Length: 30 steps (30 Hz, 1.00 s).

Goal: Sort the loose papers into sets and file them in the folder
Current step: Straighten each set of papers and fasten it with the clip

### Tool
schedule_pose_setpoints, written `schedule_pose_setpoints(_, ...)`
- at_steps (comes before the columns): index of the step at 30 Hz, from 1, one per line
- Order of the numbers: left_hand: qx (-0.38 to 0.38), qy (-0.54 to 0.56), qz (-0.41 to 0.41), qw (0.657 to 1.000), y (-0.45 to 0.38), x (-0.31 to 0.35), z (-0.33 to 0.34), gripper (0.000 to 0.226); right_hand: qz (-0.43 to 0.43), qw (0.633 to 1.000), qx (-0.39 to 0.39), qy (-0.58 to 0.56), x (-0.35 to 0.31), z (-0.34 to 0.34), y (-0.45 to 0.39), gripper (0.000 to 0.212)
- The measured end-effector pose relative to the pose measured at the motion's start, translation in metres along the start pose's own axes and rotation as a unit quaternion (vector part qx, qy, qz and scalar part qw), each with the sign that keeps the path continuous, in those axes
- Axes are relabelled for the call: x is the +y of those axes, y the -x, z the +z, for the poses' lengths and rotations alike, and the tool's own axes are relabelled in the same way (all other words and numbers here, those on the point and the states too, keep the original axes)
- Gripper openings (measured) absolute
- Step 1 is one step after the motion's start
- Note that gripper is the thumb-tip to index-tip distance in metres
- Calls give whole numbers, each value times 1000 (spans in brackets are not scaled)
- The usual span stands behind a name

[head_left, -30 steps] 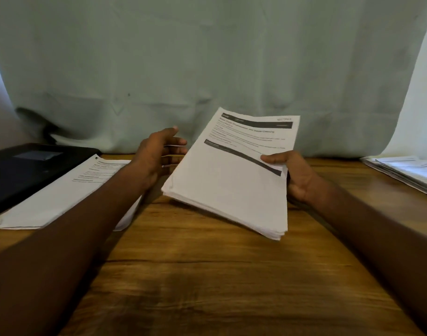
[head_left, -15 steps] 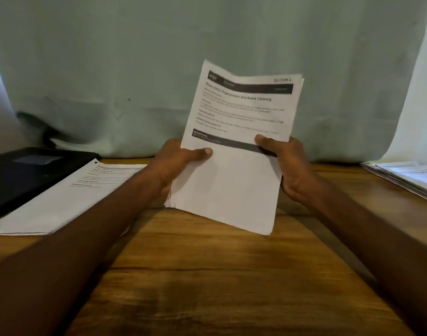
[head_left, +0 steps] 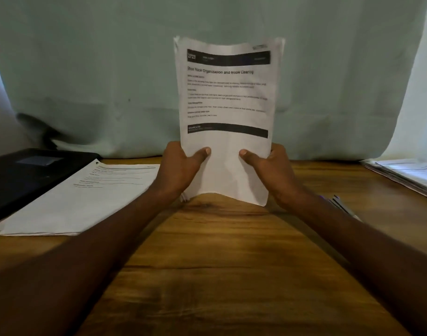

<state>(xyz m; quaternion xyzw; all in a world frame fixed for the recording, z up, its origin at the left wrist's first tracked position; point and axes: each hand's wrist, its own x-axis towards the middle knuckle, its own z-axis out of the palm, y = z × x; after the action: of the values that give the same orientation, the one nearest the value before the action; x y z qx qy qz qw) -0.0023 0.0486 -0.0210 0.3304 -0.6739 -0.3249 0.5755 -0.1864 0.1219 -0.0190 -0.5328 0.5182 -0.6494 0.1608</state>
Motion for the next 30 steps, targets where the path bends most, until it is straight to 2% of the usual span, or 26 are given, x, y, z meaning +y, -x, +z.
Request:
schedule_pose_setpoints(6,-26,22,-16,999,-5,3,-5,46,32,999,-19,-24,-6,-6,-5,24)
schedule_pose_setpoints(8,-43,17,-54,997,-9,2,-9,48,99,987,-50,-114,-11,-12,-9,21)
schedule_pose_setpoints(10,-60,42,-94,993,-10,2,-12,47,175,957,-81,-216,-14,-23,-14,29)
schedule_pose_setpoints(12,-105,88,-133,982,-9,3,-13,41,197,943,-96,-250,-14,-35,-20,38)
schedule_pose_setpoints(16,-273,151,-212,926,-1,7,-9,42,215,933,-105,-268,-1,-51,-24,41)
schedule_pose_setpoints(19,-332,145,-236,902,1,7,-8,44,228,929,-115,-266,7,-54,-25,44)
schedule_pose_setpoints(22,-299,149,-220,916,-3,6,-12,38,254,929,-132,-235,13,-51,-23,46)
schedule_pose_setpoints(26,-132,163,-239,948,-18,-9,-14,25,294,920,-179,-188,16,-38,-18,51)
schedule_pose_setpoints(28,-71,175,-266,945,-21,-18,-13,16,300,917,-207,-159,11,-33,-15,46)
schedule_pose_setpoints(30,-63,189,-285,938,-20,-23,-13,15,303,915,-223,-147,5,-32,-13,37)
